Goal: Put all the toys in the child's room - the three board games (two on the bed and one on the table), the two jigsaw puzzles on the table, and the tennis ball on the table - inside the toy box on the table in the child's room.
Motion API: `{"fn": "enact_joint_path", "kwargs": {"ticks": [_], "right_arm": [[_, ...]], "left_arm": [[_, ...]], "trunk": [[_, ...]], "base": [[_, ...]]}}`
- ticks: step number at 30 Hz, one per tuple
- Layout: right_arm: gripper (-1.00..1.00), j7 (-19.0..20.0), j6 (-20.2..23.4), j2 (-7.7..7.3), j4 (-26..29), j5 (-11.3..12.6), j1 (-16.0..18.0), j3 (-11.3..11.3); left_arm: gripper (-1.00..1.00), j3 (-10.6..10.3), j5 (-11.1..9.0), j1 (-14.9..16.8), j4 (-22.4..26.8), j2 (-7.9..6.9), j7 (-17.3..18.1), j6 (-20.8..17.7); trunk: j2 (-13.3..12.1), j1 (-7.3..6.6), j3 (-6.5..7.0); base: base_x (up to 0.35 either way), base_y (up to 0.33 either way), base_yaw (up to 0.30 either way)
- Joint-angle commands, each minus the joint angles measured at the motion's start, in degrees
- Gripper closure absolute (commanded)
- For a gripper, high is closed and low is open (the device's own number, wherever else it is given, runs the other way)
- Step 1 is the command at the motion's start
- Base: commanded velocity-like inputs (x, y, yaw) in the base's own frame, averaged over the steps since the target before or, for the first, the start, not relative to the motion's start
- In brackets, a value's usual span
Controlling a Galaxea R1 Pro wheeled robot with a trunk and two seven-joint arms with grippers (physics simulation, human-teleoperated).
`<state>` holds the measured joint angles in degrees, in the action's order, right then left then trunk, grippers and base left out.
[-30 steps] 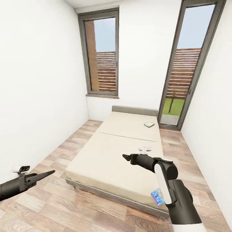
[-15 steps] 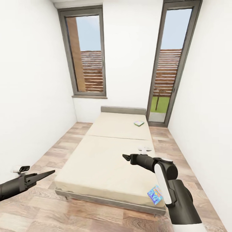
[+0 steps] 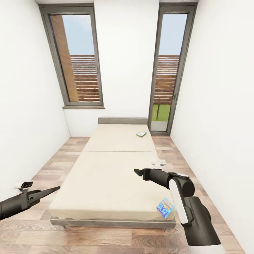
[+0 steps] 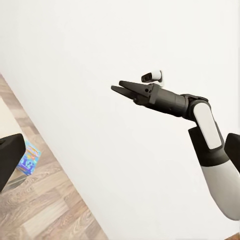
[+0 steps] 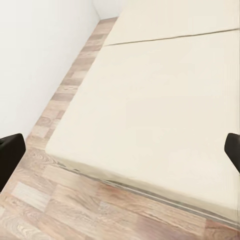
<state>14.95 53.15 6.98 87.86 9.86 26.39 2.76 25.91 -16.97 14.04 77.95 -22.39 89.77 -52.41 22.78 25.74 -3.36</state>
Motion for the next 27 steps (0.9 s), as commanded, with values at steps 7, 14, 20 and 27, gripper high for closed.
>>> {"fn": "enact_joint_path", "kwargs": {"ticks": [7,14,20,27], "right_arm": [[-1.0,0.08,0.28,0.04,0.03,0.07,0.08,-0.04],[-1.0,0.08,0.28,0.0,0.03,0.04,0.09,-0.04],[-1.0,0.02,0.01,-0.02,0.03,-0.01,0.07,-0.04],[-1.0,0.04,-0.31,-0.03,0.03,-0.01,0.07,-0.04]], "left_arm": [[-1.0,0.02,0.12,0.02,0.0,-0.02,0.23,-0.66],[-1.0,0.02,0.17,0.02,0.0,-0.01,0.23,-0.63],[-1.0,0.02,0.05,0.02,0.0,-0.02,0.23,-0.59],[-1.0,0.02,0.13,0.02,0.0,-0.02,0.23,-0.6]], "trunk": [[0.14,0.04,-0.14],[0.14,0.04,-0.14],[0.14,0.04,-0.14],[0.14,0.04,-0.14]], "base": [[0.0,0.211,-0.274],[0.0,0.108,-0.244],[0.0,0.136,-0.057],[0.0,0.068,-0.003]]}}
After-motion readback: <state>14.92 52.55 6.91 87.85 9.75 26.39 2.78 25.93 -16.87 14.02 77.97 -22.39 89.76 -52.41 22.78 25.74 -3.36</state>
